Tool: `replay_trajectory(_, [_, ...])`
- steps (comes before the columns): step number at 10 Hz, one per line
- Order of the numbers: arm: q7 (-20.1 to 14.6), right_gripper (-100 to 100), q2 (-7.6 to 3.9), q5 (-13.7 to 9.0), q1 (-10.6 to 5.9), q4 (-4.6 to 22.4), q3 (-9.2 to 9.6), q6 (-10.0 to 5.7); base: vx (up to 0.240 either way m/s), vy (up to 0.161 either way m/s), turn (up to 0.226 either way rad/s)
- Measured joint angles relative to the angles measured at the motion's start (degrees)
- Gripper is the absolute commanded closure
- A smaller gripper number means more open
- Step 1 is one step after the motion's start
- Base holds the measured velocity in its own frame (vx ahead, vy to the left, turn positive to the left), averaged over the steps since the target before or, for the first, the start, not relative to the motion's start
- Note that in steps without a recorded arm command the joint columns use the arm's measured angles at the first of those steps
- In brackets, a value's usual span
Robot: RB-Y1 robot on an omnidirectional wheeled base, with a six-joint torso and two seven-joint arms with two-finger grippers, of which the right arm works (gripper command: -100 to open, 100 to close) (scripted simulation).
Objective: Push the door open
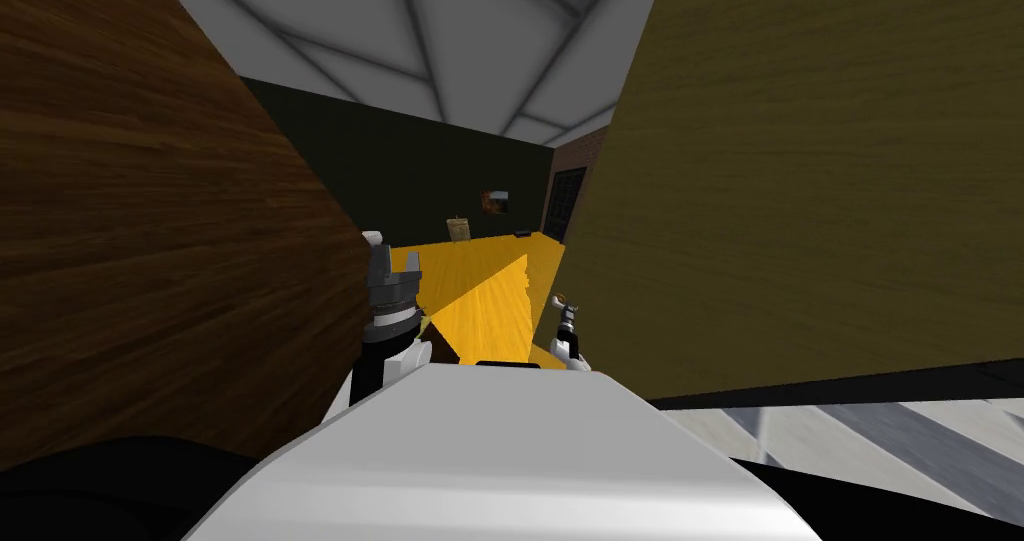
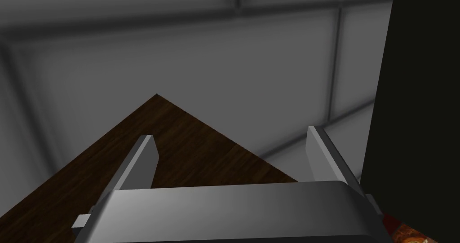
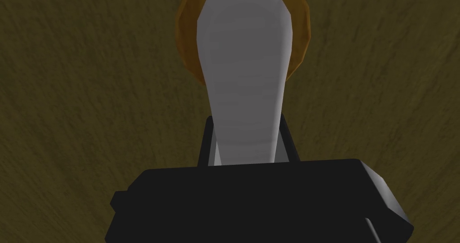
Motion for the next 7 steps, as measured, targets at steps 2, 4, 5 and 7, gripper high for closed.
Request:
replay_trajectory(2, [0.49, 100, -0.36, -0.87, 0.0, 0.22, -1.07, -0.2, 0.22, 0.002, -0.042])
replay_trajectory(4, [0.63, 100, -1.29, -1.87, -1.77, 3.17, -2.35, -1.92, 0.17, 0.034, -0.036])
replay_trajectory(5, [0.83, 100, -1.36, -2.09, -1.21, 1.81, -2.68, -1.57, 0.172, 0.003, -0.046])
replay_trajectory(7, [1.36, 100, -1.25, -3.03, -1.36, 2.57, -3.9, -2.05, 0.187, 0.039, -0.049])
